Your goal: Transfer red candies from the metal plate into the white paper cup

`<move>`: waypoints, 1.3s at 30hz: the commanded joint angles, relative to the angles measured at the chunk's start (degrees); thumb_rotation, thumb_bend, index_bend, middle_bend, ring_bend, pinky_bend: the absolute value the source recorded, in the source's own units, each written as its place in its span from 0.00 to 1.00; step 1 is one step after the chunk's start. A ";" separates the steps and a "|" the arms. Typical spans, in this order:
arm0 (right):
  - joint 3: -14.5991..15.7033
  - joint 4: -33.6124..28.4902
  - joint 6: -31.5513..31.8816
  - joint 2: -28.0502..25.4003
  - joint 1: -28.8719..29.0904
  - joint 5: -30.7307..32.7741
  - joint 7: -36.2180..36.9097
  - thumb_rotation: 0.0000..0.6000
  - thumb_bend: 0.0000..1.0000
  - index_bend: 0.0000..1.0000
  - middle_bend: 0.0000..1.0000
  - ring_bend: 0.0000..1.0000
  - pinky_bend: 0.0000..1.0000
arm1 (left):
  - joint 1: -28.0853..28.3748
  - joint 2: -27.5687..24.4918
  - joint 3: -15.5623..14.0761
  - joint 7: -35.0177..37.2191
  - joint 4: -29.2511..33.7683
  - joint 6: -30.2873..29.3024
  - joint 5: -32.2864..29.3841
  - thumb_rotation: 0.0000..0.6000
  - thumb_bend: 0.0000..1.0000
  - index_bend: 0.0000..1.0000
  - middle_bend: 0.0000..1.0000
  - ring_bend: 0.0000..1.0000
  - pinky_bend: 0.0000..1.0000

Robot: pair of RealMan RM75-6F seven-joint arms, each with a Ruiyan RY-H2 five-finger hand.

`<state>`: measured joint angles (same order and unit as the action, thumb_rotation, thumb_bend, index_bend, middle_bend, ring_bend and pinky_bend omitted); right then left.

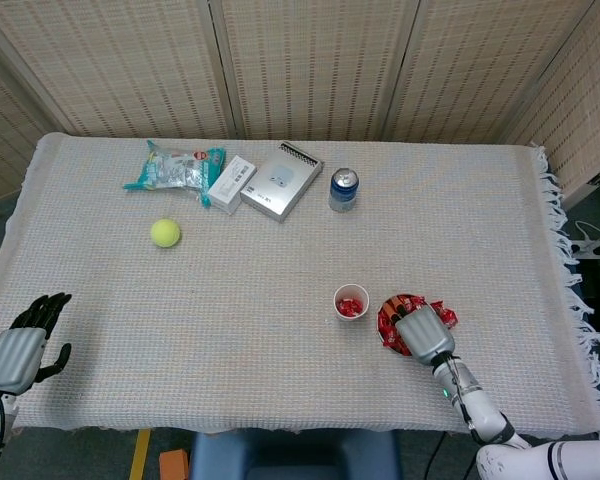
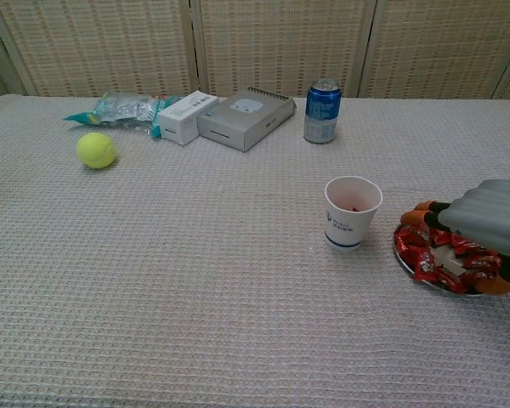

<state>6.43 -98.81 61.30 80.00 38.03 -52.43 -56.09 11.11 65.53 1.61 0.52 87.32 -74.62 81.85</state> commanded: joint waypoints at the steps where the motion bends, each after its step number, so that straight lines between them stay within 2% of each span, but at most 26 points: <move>1: 0.04 0.55 -0.21 0.94 0.35 0.79 -1.11 1.00 0.16 0.00 0.06 0.73 1.00 | -0.03 -0.09 -0.01 0.18 0.02 -0.07 0.08 1.00 0.47 0.00 0.04 0.00 0.18; 9: 0.60 1.43 1.26 2.19 0.19 0.16 -2.73 1.00 0.16 0.03 0.07 0.74 1.00 | -0.02 -0.20 -0.01 0.51 -0.10 -0.04 0.09 1.00 0.47 0.00 0.04 0.00 0.18; 16: 1.19 2.83 3.11 2.92 -0.80 -3.27 -2.43 1.00 0.16 0.14 0.17 0.76 1.00 | -0.02 -0.20 -0.04 0.39 -0.02 0.00 0.02 1.00 0.47 0.00 0.04 0.00 0.18; 30: 1.92 3.30 5.03 3.58 -2.73 -6.78 -3.47 1.00 0.16 0.12 0.18 0.78 1.00 | 0.03 -0.25 -0.11 0.48 -0.08 0.07 0.13 1.00 0.47 0.00 0.05 0.00 0.18; 36: 2.13 3.28 4.94 3.61 -3.27 -7.50 -4.08 1.00 0.16 0.18 0.22 0.79 1.00 | 0.06 -0.18 -0.12 0.31 -0.09 0.15 0.07 1.00 0.47 0.00 0.05 0.00 0.18; 39: 2.00 3.21 4.70 3.62 -3.44 -7.12 -4.64 1.00 0.16 0.18 0.23 0.79 1.00 | 0.13 -0.14 -0.14 0.27 -0.11 0.32 0.04 1.00 0.47 0.00 0.05 0.00 0.18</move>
<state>8.49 -95.59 66.10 83.60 34.62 -59.68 -60.53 11.22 65.38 1.46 0.80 87.21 -74.32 81.90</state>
